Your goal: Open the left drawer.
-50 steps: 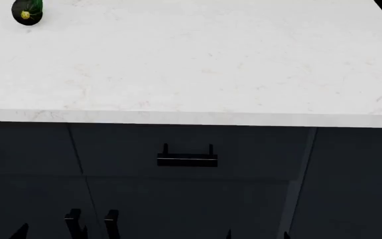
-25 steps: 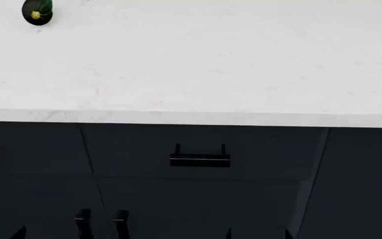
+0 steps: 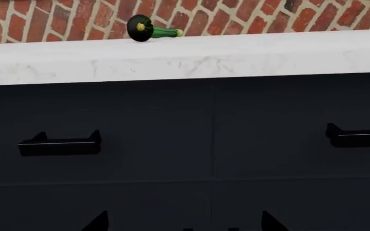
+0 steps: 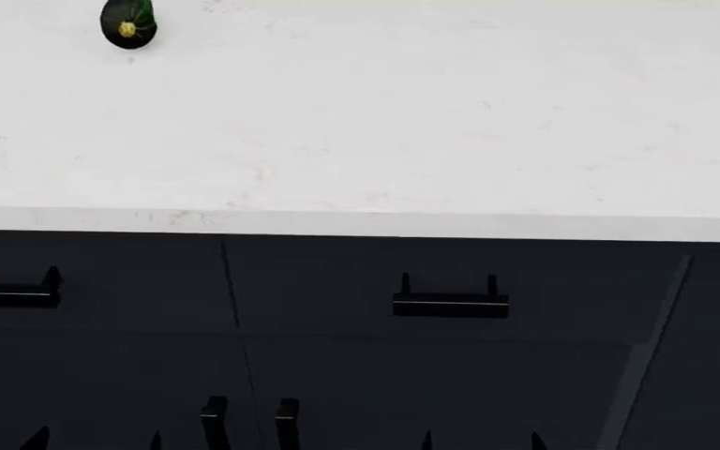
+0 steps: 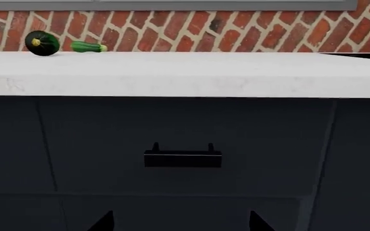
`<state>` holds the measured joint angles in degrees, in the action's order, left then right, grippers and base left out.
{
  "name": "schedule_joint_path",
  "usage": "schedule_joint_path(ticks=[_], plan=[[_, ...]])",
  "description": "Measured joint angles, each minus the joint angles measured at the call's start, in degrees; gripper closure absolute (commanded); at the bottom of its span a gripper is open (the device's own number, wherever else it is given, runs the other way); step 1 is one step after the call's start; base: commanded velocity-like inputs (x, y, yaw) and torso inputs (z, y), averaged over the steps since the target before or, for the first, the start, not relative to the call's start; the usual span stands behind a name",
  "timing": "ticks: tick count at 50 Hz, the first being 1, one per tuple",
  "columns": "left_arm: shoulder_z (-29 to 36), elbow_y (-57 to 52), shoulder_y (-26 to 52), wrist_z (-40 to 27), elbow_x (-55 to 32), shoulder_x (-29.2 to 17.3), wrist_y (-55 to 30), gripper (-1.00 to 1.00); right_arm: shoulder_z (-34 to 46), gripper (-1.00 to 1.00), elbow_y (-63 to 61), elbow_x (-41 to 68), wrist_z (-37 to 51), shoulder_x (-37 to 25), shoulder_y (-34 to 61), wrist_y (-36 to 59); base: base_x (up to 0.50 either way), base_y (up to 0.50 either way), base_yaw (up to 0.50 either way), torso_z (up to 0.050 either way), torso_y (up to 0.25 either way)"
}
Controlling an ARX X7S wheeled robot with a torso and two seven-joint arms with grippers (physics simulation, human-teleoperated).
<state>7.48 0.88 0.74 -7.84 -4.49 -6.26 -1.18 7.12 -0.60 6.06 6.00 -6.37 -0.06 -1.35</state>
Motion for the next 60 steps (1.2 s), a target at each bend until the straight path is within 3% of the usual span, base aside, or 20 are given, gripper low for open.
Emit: schedule_joint_path(ticks=[60], plan=[[3.27, -0.39, -0.16, -1.58, -2.8, -2.53, 2.38, -1.0, 2.94, -1.0, -0.64, 2.6, 2.45, -2.54, 0.1, -0.38, 0.04, 0.23, 0.0, 0.0, 0.0]])
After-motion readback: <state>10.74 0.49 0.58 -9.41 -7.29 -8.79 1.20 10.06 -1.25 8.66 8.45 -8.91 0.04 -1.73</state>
